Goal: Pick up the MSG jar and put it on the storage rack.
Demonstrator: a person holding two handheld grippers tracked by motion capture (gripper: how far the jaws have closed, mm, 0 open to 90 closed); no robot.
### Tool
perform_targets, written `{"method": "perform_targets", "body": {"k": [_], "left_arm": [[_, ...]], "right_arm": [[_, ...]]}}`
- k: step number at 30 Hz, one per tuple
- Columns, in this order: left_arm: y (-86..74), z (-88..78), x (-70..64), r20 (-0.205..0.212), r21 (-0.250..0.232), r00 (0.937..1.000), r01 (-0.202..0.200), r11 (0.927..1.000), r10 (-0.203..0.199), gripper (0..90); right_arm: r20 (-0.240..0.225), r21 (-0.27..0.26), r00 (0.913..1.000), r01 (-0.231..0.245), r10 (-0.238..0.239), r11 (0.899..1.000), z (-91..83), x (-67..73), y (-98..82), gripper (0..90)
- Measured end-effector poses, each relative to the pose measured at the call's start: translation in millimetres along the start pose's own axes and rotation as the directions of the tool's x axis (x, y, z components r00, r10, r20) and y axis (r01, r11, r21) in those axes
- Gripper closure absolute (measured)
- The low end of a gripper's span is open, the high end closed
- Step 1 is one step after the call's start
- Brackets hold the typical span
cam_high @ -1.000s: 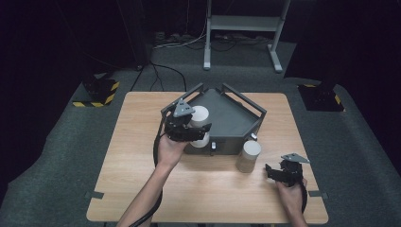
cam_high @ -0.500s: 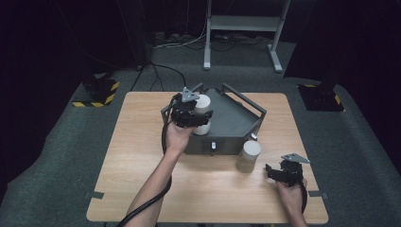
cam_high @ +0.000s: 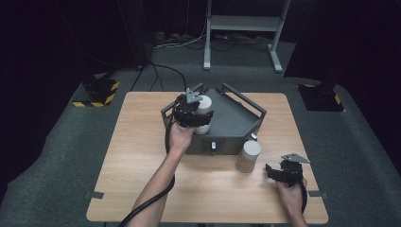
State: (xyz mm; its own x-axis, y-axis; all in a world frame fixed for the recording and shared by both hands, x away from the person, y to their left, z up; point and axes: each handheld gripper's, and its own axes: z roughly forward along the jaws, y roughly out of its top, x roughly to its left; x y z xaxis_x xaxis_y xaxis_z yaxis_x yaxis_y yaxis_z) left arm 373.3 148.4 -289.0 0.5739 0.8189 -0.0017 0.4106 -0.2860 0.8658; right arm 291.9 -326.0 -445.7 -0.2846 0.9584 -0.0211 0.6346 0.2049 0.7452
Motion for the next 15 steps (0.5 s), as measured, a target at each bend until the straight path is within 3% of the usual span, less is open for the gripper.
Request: {"method": "perform_targets", "body": {"k": [8,15], "left_arm": [[-6.2,2.0,4.3,0.008,-0.01,0.9997,0.025,0.9996,-0.025,34.8],[-12.7,-0.5,3.7,0.011,-0.022,0.9999,-0.002,0.9998,0.003,34.6]], "right_arm": [[0.0,0.0,1.0,0.001,-0.001,1.0,-0.1,0.1,-0.1,16.4],[0.002,-0.001,1.0,0.0,0.0,1.0,-0.2,0.6,-0.3,16.6]]}}
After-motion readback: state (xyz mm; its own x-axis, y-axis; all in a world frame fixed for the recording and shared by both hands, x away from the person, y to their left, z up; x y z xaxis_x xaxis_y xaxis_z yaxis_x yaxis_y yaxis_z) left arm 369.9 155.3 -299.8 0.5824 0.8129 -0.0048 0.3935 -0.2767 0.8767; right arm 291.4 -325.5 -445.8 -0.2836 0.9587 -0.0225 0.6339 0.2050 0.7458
